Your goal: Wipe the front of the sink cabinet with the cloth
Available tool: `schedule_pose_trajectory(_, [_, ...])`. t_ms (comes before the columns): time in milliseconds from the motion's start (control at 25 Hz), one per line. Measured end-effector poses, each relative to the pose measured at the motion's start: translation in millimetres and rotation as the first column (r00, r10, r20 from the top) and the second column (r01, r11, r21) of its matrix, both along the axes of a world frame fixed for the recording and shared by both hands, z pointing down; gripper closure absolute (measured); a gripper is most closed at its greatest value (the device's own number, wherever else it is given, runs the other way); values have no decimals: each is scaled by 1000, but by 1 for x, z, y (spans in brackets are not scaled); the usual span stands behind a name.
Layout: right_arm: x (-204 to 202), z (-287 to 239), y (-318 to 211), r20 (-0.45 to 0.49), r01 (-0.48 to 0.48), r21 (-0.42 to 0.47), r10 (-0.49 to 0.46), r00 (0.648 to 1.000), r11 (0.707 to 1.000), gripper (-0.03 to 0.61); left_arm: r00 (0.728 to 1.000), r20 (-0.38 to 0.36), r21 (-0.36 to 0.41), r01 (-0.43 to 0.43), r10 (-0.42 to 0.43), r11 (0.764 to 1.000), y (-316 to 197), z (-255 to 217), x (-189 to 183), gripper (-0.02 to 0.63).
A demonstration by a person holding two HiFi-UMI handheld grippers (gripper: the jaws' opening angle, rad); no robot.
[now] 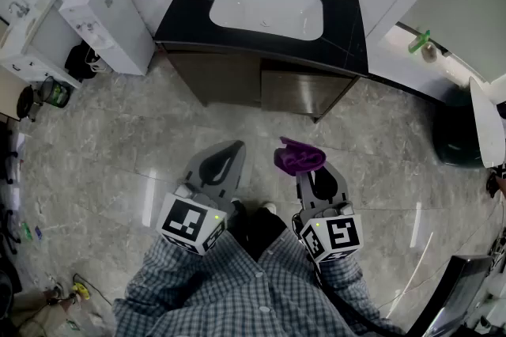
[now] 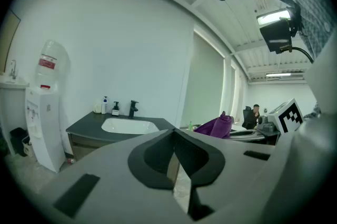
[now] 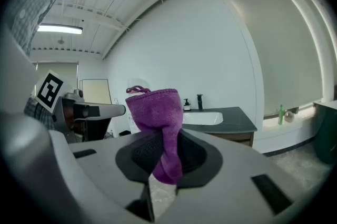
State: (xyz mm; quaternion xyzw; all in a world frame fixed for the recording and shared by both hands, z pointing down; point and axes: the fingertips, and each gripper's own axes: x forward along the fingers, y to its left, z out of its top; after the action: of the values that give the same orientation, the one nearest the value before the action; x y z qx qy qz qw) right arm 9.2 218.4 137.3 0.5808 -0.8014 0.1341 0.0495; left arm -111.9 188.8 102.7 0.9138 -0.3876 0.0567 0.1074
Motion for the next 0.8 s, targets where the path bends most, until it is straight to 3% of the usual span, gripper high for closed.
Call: schedule_pose_trajectory(800, [10, 4, -6, 13, -2, -2, 2, 1000, 1000, 505, 1000, 7, -3, 20, -20, 1000, -4, 3, 3, 603])
